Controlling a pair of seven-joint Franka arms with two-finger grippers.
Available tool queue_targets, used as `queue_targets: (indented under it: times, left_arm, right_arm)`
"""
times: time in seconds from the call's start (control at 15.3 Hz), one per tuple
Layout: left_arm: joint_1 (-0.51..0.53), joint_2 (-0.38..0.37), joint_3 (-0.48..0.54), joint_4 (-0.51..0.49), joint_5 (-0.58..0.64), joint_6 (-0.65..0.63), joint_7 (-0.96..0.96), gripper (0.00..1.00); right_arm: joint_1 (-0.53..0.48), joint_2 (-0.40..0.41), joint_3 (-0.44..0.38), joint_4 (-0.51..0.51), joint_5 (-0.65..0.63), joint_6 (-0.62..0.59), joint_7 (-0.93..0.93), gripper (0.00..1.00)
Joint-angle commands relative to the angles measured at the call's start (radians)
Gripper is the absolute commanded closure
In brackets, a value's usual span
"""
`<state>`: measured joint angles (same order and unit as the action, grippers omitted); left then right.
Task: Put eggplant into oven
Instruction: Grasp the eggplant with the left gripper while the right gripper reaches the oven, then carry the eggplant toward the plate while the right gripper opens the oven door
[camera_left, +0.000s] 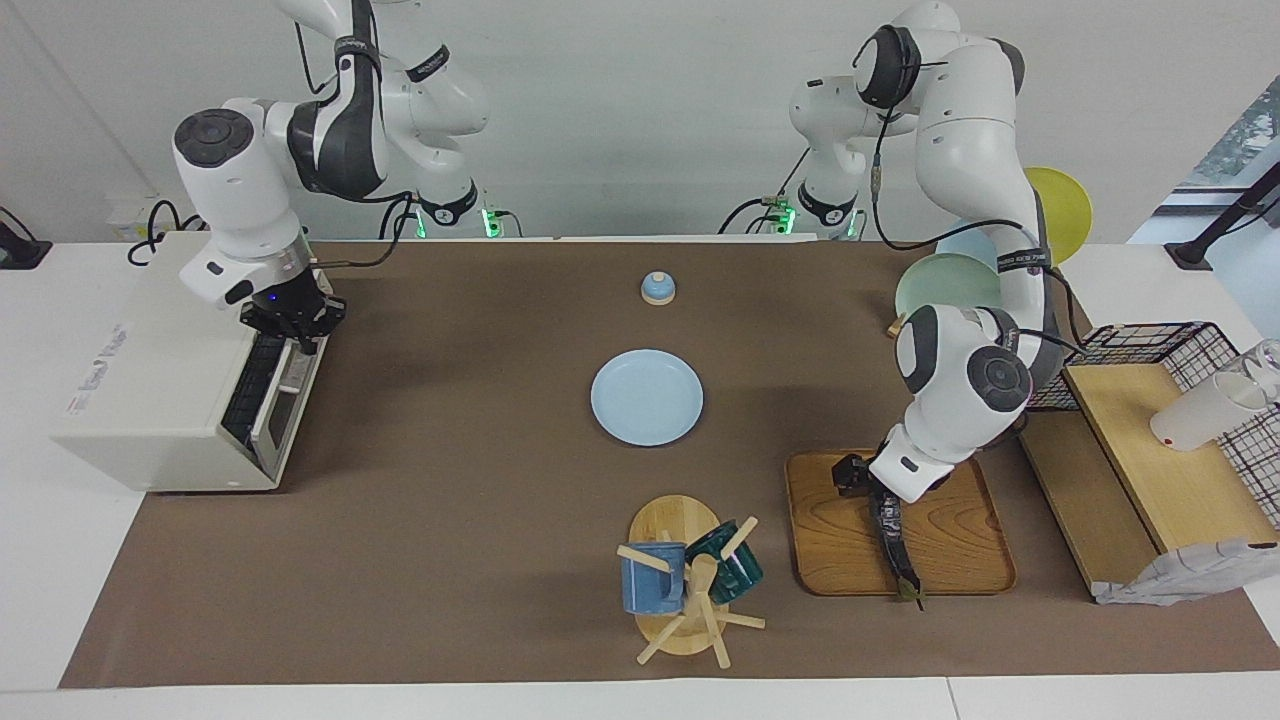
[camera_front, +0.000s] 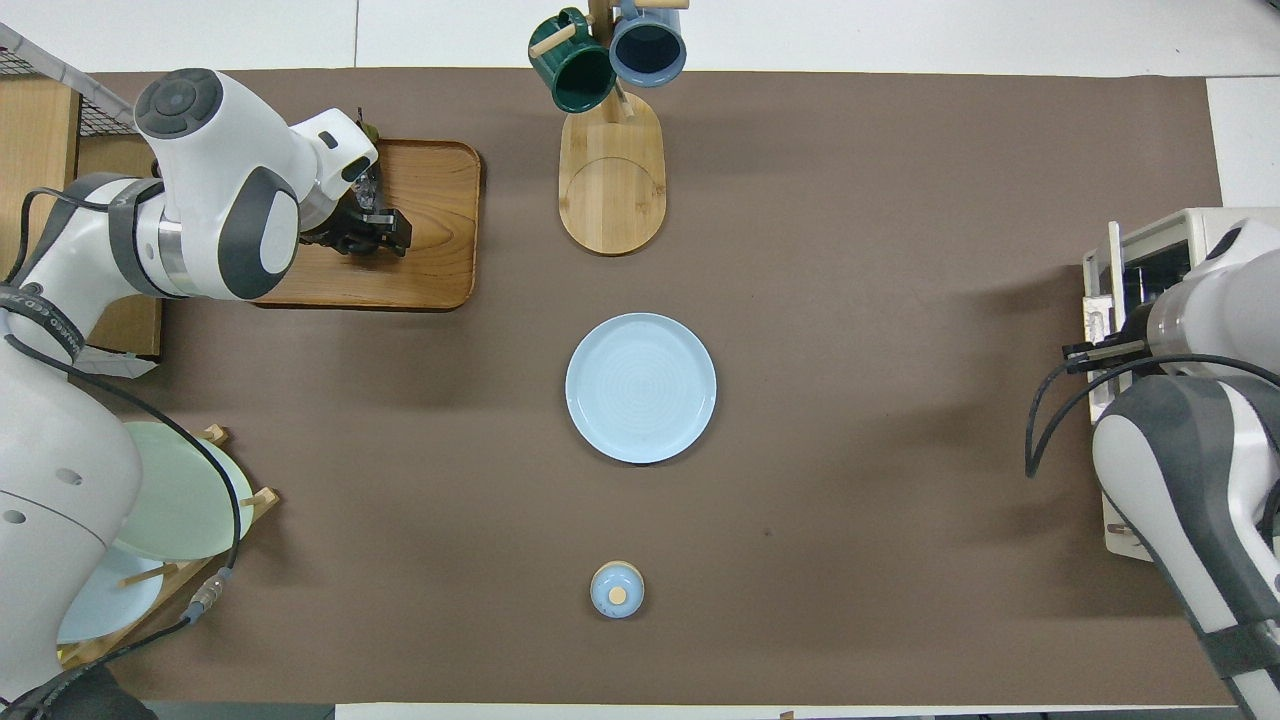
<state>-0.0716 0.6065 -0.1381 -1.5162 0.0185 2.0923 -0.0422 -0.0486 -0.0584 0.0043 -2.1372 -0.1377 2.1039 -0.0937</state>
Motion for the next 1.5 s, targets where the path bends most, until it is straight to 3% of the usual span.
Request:
queue_targets:
  times: [0.0,0.33,0.59,0.85,1.05,1.31,1.44]
  left_arm:
    - [0.013,-0.025,0.003,-0.022,0.017,0.009,0.021,1.0]
    - [0.007,-0.048,0.003,0.016,-0.054,-0.063,0.01,1.0]
    - [-0.016,-0.19,0.002,-0.01,-0.089,-0.216,-0.028,1.0]
    - [-0.147,-0.327,0.0,-0.099,-0.106,-0.343,-0.145,1.0]
    - [-0.291,-0.385,0.002,-0.198,-0.163,-0.296,-0.256,1.0]
    - [-0.44,-0.459,0.0,-0.421,-0.193,-0.036,-0.349,1.0]
    - [-0.506,-0.442,0.002,-0.458,-0.195,0.043,-0.366,1.0]
  right_arm:
    - [0.002,0.069,-0.001,-0.015,0.039,0.111,0.014,1.0]
    - [0.013,0.129,-0.001,-0.024,0.07,0.198,0.029,1.0]
    - [0.016,0.132,-0.001,-0.069,0.079,0.261,0.029,1.0]
    - [0.018,0.141,-0.001,-0.127,0.13,0.355,0.035,1.0]
    - [0.016,0.176,-0.001,-0.129,0.139,0.377,0.037,1.0]
    - [0.058,0.186,0.005,-0.124,0.19,0.378,0.066,1.0]
    - [0.087,0.186,0.006,-0.119,0.191,0.378,0.124,1.0]
